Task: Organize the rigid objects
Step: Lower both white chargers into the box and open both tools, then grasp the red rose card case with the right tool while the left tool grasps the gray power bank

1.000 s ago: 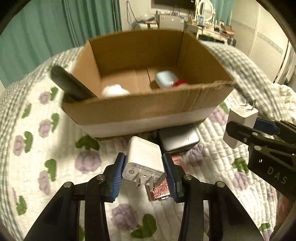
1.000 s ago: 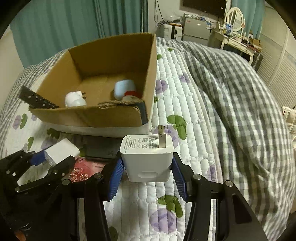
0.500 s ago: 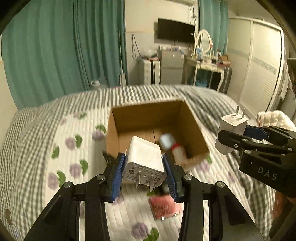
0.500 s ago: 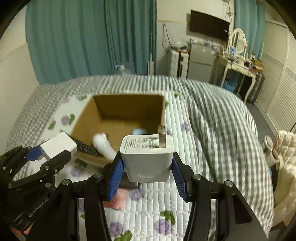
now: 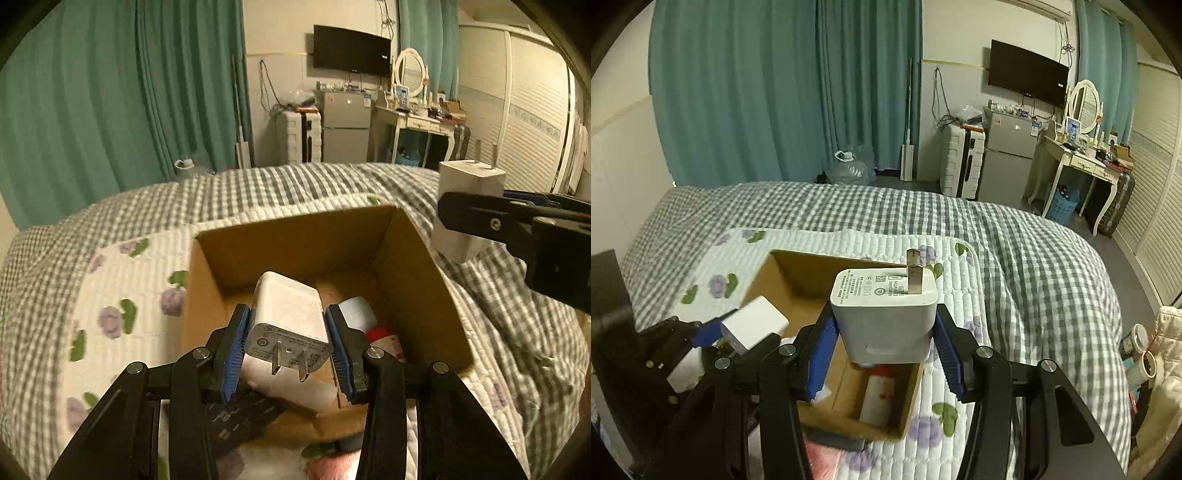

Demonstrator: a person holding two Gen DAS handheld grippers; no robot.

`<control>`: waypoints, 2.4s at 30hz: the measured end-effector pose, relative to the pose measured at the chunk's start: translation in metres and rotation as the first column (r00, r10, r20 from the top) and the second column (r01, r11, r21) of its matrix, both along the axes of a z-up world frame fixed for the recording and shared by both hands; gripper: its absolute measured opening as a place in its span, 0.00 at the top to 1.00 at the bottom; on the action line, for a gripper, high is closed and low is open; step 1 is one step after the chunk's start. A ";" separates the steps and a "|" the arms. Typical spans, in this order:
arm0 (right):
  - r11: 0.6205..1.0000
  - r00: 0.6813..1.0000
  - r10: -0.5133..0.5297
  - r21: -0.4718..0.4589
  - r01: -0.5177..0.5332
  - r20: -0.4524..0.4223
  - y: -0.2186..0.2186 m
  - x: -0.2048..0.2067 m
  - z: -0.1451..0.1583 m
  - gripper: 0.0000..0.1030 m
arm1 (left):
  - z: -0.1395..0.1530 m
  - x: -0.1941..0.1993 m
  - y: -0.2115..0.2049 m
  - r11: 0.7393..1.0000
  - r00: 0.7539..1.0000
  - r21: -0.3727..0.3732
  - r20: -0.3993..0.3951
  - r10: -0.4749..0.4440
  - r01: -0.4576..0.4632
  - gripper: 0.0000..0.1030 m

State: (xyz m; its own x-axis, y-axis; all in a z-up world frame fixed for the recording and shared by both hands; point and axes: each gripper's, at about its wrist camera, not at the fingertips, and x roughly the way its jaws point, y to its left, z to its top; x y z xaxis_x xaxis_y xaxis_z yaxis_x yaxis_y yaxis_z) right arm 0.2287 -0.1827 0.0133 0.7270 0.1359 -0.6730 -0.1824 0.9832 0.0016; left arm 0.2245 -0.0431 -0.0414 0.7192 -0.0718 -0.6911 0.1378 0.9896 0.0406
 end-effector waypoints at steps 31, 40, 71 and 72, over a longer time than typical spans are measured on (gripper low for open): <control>0.999 0.992 0.029 -0.040 -0.034 -0.123 0.032 0.064 -0.071 0.51 | 0.008 0.017 0.057 0.989 0.990 0.017 -0.009 0.144 -0.144 0.48; 0.999 0.981 0.046 -0.019 -0.050 -0.190 0.048 0.086 -0.101 0.50 | 0.003 0.015 0.067 0.988 0.988 -0.013 -0.009 0.154 -0.154 0.33; 0.993 0.978 -0.093 -0.089 0.077 -0.186 0.033 -0.098 -0.109 0.08 | -0.030 -0.120 0.097 0.982 0.981 0.017 -0.042 0.189 -0.189 0.00; 0.994 0.974 -0.086 -0.083 0.070 -0.211 0.035 -0.098 -0.121 0.08 | -0.038 -0.119 0.097 0.983 0.982 0.021 -0.055 0.183 -0.182 0.00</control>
State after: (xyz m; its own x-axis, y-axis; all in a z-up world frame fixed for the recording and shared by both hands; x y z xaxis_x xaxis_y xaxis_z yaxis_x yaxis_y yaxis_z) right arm 0.1307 -0.1479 -0.1076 0.5717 0.0278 -0.8200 -0.1083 0.9932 -0.0419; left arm 0.1054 0.0541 -0.0795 0.6791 0.0679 -0.7309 -0.0422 0.9977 0.0535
